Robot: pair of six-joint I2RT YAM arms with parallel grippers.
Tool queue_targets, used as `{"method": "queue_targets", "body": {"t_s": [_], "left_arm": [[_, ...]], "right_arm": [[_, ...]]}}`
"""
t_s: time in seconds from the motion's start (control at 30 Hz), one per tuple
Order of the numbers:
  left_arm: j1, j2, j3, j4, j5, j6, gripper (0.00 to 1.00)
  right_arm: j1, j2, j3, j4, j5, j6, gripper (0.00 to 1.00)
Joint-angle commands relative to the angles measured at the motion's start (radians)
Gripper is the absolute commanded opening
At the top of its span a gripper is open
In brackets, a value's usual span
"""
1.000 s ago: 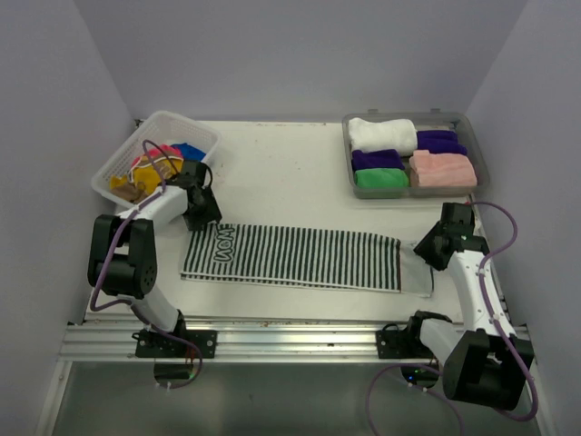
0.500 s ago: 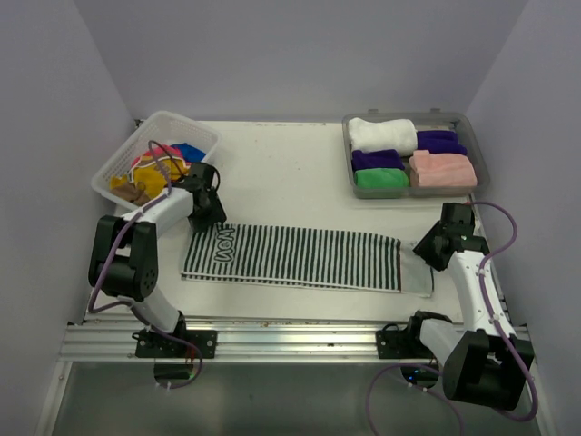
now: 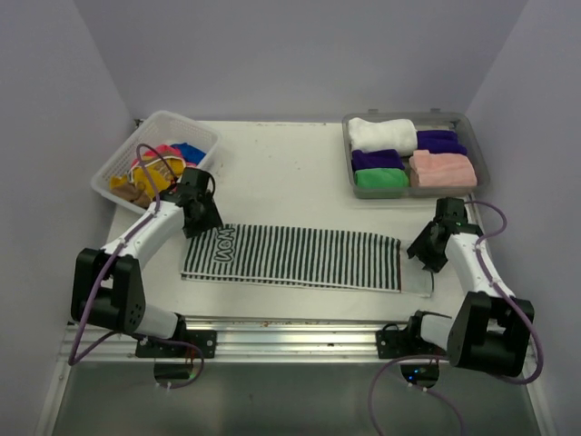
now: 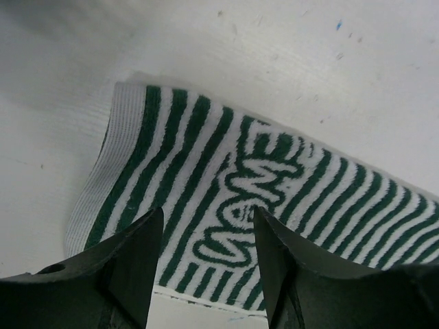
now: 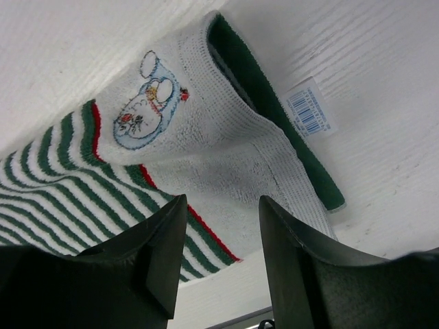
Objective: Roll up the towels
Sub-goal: Fold the towel
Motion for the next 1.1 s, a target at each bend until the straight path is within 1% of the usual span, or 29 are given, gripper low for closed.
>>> {"method": "queue_targets", "body": {"t_s": [0.0, 0.1, 0.33, 0.43, 0.47, 0.53, 0.57, 0.63, 0.67, 0.83, 0.9, 0.93, 0.97, 1.03, 1.07], "left_arm": [[0.006, 0.014, -0.028, -0.012, 0.005, 0.004, 0.59], [0.006, 0.022, -0.038, 0.005, 0.025, 0.005, 0.59], [0.004, 0.046, -0.044, 0.026, 0.059, 0.01, 0.58], [0.004, 0.061, -0.053, 0.04, 0.074, 0.008, 0.58], [0.004, 0.066, -0.058, 0.043, 0.076, 0.008, 0.58], [0.004, 0.071, -0.067, 0.052, 0.076, 0.011, 0.58], [0.004, 0.075, -0.068, 0.057, 0.076, 0.011, 0.58], [0.004, 0.084, -0.084, 0.071, 0.088, 0.013, 0.58], [0.004, 0.094, -0.088, 0.075, 0.094, 0.011, 0.57], [-0.027, 0.124, -0.131, 0.134, 0.143, -0.015, 0.56], [-0.072, 0.149, -0.139, 0.157, 0.16, -0.042, 0.56], [-0.091, 0.16, -0.14, 0.167, 0.168, -0.051, 0.56], [-0.134, 0.182, -0.14, 0.175, 0.177, -0.064, 0.56], [-0.171, 0.207, -0.13, 0.206, 0.284, -0.09, 0.56], [-0.213, 0.227, -0.125, 0.218, 0.301, -0.099, 0.56]], "right_arm": [[0.0, 0.093, 0.051, 0.002, -0.019, -0.016, 0.5], [0.0, 0.161, 0.049, 0.027, -0.03, -0.016, 0.49], [0.0, 0.255, 0.012, 0.111, -0.03, -0.014, 0.47], [0.0, 0.295, -0.012, 0.157, -0.053, -0.014, 0.39], [0.0, 0.304, -0.026, 0.169, -0.055, -0.013, 0.32], [0.0, 0.309, -0.031, 0.185, -0.055, -0.01, 0.22], [0.0, 0.301, -0.032, 0.186, -0.05, -0.011, 0.12], [0.0, 0.28, -0.031, 0.179, -0.033, -0.008, 0.03], [0.0, 0.266, -0.028, 0.171, -0.015, -0.005, 0.0], [0.0, 0.099, 0.017, 0.07, 0.065, 0.003, 0.0], [0.0, 0.04, 0.061, 0.033, 0.103, 0.003, 0.0], [0.0, -0.013, 0.077, -0.002, 0.114, 0.0, 0.0], [-0.001, -0.036, 0.113, -0.019, 0.122, -0.003, 0.0], [0.0, -0.098, 0.152, -0.058, 0.131, -0.014, 0.0], [0.0, -0.113, 0.193, -0.071, 0.125, -0.017, 0.0]]}}
